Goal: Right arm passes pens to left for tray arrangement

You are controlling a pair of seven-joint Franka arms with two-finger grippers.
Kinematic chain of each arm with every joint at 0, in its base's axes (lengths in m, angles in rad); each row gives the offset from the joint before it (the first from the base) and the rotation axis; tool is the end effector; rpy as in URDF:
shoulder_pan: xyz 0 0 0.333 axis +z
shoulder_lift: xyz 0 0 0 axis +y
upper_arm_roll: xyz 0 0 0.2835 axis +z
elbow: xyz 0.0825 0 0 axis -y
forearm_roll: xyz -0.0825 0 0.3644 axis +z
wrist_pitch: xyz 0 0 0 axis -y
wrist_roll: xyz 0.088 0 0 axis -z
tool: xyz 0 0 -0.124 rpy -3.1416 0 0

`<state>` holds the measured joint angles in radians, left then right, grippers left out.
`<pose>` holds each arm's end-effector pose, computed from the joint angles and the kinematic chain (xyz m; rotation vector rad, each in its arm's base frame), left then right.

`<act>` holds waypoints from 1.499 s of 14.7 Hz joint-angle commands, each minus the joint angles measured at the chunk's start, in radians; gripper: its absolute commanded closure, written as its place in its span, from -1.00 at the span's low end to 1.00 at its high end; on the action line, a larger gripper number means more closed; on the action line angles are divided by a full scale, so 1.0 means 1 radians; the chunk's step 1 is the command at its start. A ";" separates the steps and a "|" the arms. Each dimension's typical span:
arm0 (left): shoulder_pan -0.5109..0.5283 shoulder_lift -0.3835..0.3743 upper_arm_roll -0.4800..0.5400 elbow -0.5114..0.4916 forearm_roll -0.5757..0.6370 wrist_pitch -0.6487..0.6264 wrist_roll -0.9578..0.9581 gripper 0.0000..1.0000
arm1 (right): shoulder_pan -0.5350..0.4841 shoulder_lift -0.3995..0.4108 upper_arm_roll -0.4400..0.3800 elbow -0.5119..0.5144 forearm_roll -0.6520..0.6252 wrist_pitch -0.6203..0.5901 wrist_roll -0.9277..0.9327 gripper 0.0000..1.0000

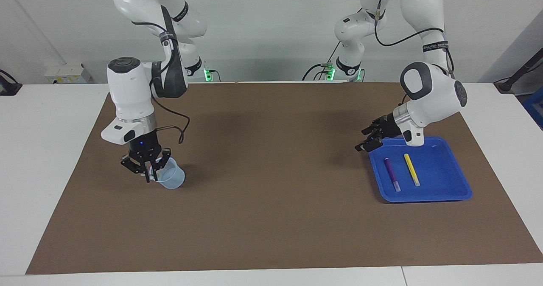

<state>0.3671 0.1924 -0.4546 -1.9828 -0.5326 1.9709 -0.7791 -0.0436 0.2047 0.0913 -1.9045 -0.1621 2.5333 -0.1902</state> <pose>0.5443 -0.0840 0.3400 2.3695 1.2208 -0.5541 0.6241 0.0276 0.4015 2.9020 0.5058 0.6231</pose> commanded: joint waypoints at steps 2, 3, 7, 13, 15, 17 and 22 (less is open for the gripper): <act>-0.014 -0.024 0.007 -0.007 -0.088 -0.037 -0.075 -0.99 | -0.019 0.004 0.004 0.056 -0.031 -0.002 -0.051 1.00; -0.014 -0.024 0.002 -0.005 -0.096 -0.040 -0.078 -0.99 | -0.016 0.005 0.004 0.076 -0.042 -0.020 -0.051 1.00; -0.014 -0.024 -0.004 -0.005 -0.099 -0.035 -0.089 -0.99 | -0.002 0.010 0.007 0.171 -0.046 -0.155 -0.052 1.00; -0.014 -0.025 -0.007 -0.005 -0.099 -0.035 -0.092 -0.99 | -0.001 -0.024 0.050 0.179 -0.028 -0.269 -0.040 1.00; -0.014 -0.025 -0.007 -0.005 -0.099 -0.038 -0.092 -0.99 | 0.001 -0.039 0.057 0.182 -0.002 -0.303 -0.035 1.00; -0.014 -0.025 -0.006 -0.005 -0.099 -0.038 -0.092 -0.99 | -0.001 -0.041 0.082 0.208 0.051 -0.344 -0.014 1.00; -0.014 -0.031 -0.007 -0.008 -0.099 -0.038 -0.092 -0.99 | 0.083 -0.041 0.113 0.226 0.101 -0.377 0.318 1.00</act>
<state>0.3554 0.1856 -0.4630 -1.9828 -0.6151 1.9490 -0.8562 0.0048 0.1664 0.1958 -1.6854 -0.0775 2.1763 -0.0101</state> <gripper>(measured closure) 0.004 0.824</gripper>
